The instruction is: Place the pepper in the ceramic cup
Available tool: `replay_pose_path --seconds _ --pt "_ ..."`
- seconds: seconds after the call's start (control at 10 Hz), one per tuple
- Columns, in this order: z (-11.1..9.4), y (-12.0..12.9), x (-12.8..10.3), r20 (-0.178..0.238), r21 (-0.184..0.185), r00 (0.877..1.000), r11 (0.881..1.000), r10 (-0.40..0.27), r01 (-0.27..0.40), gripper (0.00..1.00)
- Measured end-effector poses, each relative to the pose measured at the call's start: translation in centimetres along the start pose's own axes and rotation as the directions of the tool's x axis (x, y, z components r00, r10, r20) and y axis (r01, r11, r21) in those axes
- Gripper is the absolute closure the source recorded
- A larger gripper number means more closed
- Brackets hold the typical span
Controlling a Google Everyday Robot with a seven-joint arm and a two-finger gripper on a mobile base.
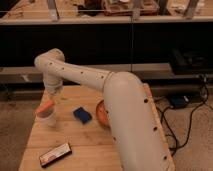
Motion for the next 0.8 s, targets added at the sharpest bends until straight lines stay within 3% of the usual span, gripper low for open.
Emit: replay_pose_path --seconds 0.8 --pt "0.11 -0.08 0.24 0.012 0.006 1.0 1.0 0.004 -0.004 0.5"
